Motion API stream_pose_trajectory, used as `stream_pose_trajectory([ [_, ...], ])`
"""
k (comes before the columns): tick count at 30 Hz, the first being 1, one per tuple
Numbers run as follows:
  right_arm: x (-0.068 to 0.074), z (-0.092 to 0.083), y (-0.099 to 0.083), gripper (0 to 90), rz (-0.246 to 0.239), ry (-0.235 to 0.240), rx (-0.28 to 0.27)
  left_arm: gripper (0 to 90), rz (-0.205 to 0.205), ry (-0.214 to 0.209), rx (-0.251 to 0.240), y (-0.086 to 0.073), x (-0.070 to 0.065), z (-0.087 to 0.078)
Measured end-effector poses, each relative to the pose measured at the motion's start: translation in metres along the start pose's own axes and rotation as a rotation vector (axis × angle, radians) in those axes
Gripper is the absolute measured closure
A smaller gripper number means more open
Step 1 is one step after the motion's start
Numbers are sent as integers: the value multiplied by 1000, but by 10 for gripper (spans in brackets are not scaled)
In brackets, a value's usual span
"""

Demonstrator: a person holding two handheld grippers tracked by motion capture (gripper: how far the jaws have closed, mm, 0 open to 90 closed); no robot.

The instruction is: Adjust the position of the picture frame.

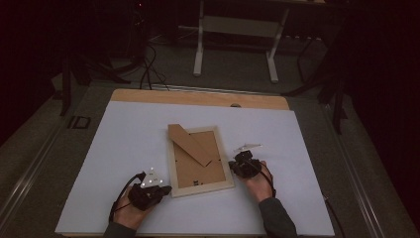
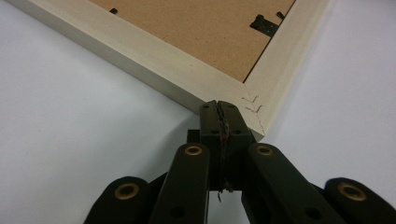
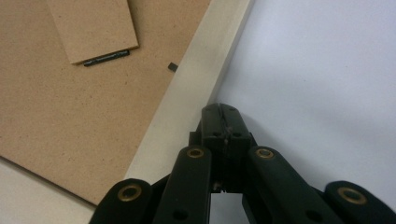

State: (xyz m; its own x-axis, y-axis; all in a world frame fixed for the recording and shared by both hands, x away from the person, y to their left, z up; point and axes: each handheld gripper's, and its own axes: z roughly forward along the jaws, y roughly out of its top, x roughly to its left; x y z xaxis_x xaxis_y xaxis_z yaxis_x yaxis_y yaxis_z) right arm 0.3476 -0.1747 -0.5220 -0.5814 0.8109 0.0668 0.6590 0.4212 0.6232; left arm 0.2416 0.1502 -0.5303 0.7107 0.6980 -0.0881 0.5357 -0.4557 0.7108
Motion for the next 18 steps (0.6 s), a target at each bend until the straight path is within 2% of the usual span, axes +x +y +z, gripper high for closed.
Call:
stream_pose_trajectory([
  [6, -2, -1, -1, 900, 1, 1, 5, 900, 1, -18, 4, 1, -4, 2],
  [9, -3, -1, -1, 900, 0, 5, 2, 900, 19, -14, 21, 0, -6, 2],
  [10, -4, -2, -2, 900, -4, 11, 5, 900, 32, -17, 53, -1, -7, 4],
  [14, -4, -4, -5, 900, -13, 21, 8, 900, 51, 11, 53, 0, -12, 4],
  [18, -6, -4, -3, 900, -9, 14, 11, 900, 63, 4, 57, 2, -15, 6],
])
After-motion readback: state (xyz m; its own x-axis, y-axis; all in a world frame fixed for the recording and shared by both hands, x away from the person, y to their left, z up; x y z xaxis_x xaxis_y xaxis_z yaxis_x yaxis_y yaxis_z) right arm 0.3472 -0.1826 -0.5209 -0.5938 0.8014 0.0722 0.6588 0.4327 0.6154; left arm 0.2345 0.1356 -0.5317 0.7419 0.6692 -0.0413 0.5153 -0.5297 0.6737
